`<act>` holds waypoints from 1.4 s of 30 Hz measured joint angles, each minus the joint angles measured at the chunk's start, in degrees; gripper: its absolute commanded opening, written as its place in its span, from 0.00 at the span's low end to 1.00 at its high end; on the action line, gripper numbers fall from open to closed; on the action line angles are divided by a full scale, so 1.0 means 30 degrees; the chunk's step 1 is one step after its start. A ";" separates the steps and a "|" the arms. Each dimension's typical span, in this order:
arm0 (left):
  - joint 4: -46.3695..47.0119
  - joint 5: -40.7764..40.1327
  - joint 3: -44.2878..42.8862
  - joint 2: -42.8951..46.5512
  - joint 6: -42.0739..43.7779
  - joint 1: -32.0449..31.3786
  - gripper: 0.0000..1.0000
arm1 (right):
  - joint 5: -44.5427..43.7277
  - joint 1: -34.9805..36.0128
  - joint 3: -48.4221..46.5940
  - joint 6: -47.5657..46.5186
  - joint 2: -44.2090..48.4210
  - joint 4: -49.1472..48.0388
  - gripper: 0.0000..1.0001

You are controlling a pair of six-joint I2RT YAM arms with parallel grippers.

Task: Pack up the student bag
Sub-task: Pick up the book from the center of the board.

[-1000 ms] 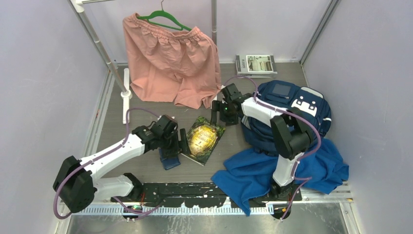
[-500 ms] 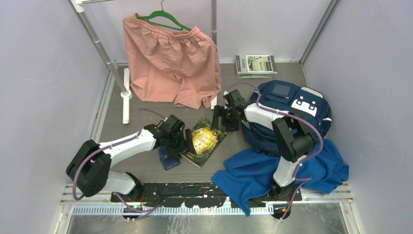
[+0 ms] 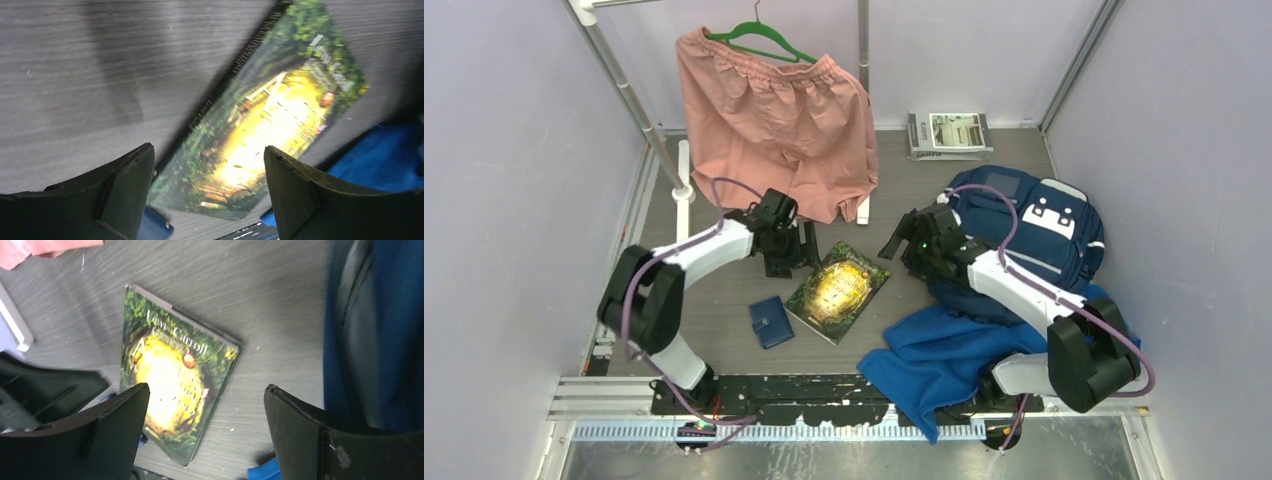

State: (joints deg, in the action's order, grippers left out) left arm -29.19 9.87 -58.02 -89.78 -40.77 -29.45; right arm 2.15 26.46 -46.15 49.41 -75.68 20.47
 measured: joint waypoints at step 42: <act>0.4685 0.6776 0.0925 -0.3432 -0.0109 0.0648 0.76 | 0.4131 0.3483 0.3956 0.7927 -0.2120 -0.9777 0.08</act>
State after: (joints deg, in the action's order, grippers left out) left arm -15.14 30.20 -55.24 -100.07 -41.10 -27.51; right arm 14.55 36.91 -34.28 73.19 -82.04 -8.86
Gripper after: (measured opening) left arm 0.763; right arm 0.212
